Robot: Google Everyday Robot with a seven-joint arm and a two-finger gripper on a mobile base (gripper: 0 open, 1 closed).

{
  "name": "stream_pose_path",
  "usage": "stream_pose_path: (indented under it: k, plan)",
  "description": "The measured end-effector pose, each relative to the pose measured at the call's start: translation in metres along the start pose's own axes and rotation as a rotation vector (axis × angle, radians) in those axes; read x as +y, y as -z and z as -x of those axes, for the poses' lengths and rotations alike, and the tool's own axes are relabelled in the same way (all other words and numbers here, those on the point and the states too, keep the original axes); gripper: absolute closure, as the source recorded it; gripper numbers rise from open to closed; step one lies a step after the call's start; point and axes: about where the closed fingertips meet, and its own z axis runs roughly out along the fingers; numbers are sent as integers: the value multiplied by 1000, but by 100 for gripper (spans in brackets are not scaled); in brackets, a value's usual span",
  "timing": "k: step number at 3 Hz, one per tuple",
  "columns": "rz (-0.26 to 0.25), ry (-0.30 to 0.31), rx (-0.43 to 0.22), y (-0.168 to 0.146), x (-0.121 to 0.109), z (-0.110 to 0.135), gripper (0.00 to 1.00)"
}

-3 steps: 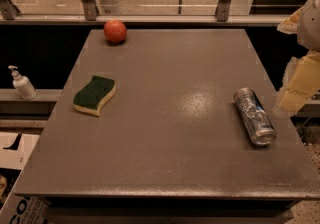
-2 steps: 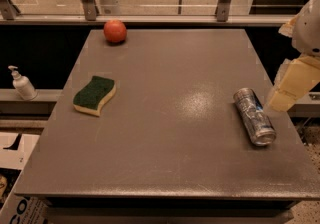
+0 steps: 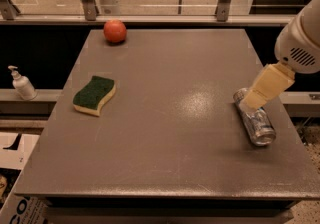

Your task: Place redbull can upright

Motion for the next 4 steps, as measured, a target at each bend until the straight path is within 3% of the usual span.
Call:
stream_pose_path:
  k: [3, 4]
  plan:
    - [-154, -342, 99, -36, 3, 1, 0]
    - [-179, -488, 109, -38, 2, 1, 0]
